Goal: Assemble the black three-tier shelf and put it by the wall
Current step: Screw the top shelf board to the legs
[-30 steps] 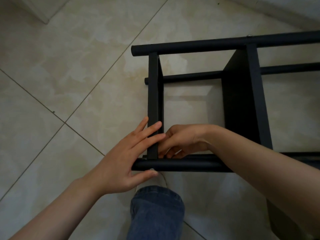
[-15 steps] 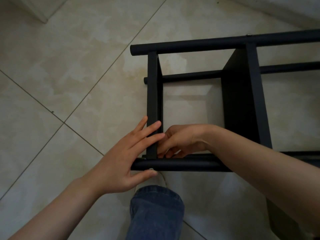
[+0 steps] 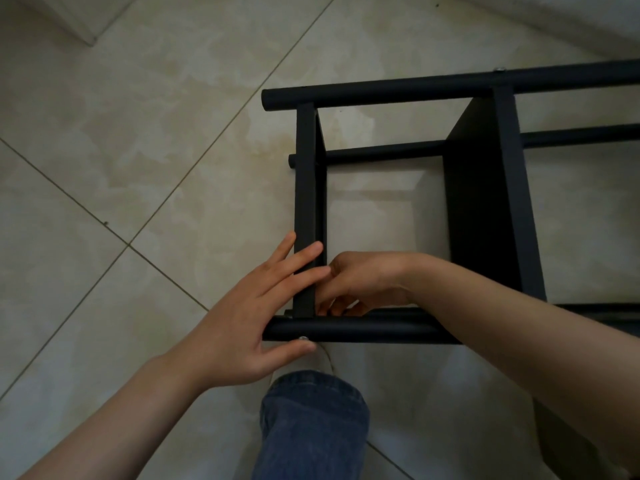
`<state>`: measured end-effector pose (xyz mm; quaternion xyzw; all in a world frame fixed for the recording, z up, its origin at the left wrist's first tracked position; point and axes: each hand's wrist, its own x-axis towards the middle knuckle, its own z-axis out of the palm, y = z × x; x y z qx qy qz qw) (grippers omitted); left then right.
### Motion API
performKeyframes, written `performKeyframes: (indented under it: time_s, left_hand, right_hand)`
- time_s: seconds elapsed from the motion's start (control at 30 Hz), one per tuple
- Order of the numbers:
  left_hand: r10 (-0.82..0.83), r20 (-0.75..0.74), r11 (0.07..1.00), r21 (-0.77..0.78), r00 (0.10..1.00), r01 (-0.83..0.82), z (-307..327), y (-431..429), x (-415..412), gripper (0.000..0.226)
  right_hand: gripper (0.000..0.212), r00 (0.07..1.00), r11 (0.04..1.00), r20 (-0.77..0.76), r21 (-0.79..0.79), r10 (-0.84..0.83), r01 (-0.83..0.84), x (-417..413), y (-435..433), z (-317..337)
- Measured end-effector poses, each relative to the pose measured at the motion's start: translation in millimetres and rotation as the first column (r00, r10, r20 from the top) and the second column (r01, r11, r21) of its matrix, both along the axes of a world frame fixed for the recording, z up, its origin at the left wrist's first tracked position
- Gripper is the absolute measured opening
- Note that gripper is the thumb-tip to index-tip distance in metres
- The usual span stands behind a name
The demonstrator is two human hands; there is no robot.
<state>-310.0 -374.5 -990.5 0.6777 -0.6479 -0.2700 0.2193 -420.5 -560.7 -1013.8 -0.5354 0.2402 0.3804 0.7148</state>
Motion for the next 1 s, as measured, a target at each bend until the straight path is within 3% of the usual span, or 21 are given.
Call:
performKeyframes:
  time_s: [0.13, 0.27, 0.53, 0.8, 1.0]
  left_hand:
    - [0.0, -0.007, 1.0, -0.002, 1.0, 0.0, 1.5, -0.7, -0.3, 0.072]
    - [0.003, -0.01, 1.0, 0.002, 1.0, -0.003, 2.2, -0.7, -0.5, 0.072]
    - [0.004, -0.008, 1.0, 0.0, 1.0, -0.004, 1.1, -0.7, -0.6, 0.072]
    - [0.01, -0.012, 1.0, -0.008, 1.0, -0.01, 0.7, -0.2, -0.9, 0.072]
    - [0.014, -0.021, 1.0, -0.01, 1.0, -0.014, 2.8, -0.8, -1.8, 0.071]
  right_hand:
    - [0.019, 1.0, 0.996, -0.018, 0.089, -0.02, 0.021, -1.0, -4.5, -1.8]
    - [0.025, 1.0, 0.996, -0.012, 0.082, -0.026, 0.027, -0.9, -3.5, -3.6]
    - [0.009, 0.999, 0.994, -0.03, 0.105, -0.023, 0.026, -0.9, -5.1, -0.8]
    - [0.019, 1.0, 0.998, -0.015, 0.064, -0.016, 0.017, -2.1, -2.5, -3.6]
    - [0.009, 1.0, 0.995, -0.002, 0.095, -0.028, 0.028, -2.0, -3.3, -1.5]
